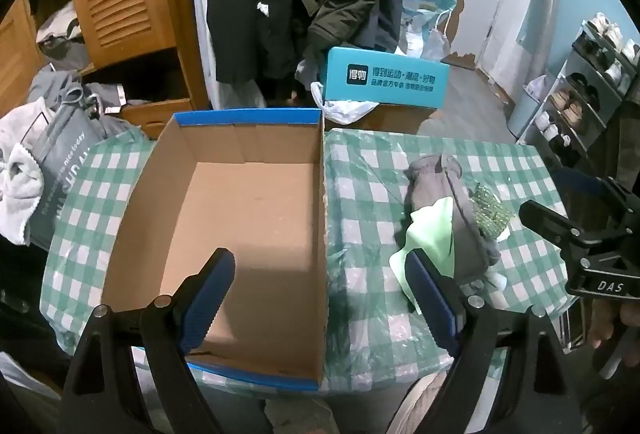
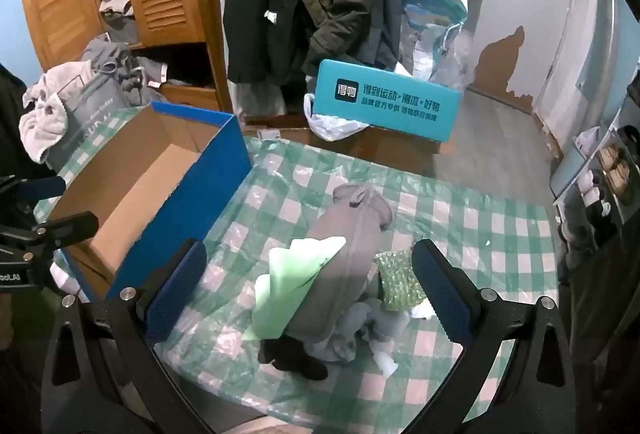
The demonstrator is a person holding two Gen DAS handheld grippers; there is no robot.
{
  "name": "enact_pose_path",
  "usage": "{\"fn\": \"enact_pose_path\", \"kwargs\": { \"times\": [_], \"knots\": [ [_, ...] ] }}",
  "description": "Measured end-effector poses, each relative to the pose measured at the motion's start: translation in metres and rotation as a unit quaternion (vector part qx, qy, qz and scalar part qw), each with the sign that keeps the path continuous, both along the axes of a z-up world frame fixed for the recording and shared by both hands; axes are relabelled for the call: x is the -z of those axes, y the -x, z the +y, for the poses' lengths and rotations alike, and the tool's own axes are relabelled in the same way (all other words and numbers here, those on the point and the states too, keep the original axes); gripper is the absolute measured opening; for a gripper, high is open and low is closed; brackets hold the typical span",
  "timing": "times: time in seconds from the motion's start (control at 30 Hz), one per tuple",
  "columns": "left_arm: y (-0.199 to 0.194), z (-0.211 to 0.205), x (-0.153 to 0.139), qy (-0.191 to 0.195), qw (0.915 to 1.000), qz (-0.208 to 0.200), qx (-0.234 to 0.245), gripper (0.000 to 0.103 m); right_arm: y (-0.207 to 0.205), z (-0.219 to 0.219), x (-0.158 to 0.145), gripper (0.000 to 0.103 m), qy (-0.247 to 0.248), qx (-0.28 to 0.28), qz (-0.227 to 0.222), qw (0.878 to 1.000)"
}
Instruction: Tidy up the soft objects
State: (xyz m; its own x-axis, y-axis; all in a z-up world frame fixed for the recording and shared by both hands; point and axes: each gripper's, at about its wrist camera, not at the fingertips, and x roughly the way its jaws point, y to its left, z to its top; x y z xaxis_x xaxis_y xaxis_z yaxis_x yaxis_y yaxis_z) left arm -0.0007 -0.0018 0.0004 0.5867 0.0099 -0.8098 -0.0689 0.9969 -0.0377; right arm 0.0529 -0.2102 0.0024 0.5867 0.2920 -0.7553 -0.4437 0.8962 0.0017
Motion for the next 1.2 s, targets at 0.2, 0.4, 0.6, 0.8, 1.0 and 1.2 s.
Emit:
{"fn": "enact_pose_path", "kwargs": {
  "times": [0.2, 0.4, 0.6, 0.8, 1.0, 1.2],
  "knots": [
    [0.008, -0.004, 0.013, 0.014, 0.9999, 0.003, -0.007, 0.088, 0.001, -0.004, 0.000, 0.101, -0.001, -0.001, -0.006, 1.000],
    [0.004, 0.001, 0.012, 0.019, 0.9998, 0.009, -0.005, 0.088, 0.000, 0.000, -0.001, 0.101, 0.007, -0.002, -0.001, 1.000],
    [0.000, 0.004, 0.009, 0.030, 0.9995, 0.011, -0.006, 0.088, 0.001, 0.000, 0.001, 0.101, 0.005, -0.003, 0.004, 1.000],
    [0.000, 0.004, 0.008, 0.034, 0.9994, 0.004, -0.006, 0.088, 0.000, 0.001, 0.000, 0.101, 0.004, -0.003, 0.007, 1.000],
    [0.000, 0.004, 0.008, 0.035, 0.9994, 0.007, -0.003, 0.088, 0.000, 0.001, 0.002, 0.101, 0.002, -0.003, 0.008, 1.000],
    [0.001, 0.003, 0.009, 0.035, 0.9994, 0.008, -0.003, 0.088, 0.000, 0.000, 0.001, 0.101, 0.001, -0.004, 0.009, 1.000]
  ]
}}
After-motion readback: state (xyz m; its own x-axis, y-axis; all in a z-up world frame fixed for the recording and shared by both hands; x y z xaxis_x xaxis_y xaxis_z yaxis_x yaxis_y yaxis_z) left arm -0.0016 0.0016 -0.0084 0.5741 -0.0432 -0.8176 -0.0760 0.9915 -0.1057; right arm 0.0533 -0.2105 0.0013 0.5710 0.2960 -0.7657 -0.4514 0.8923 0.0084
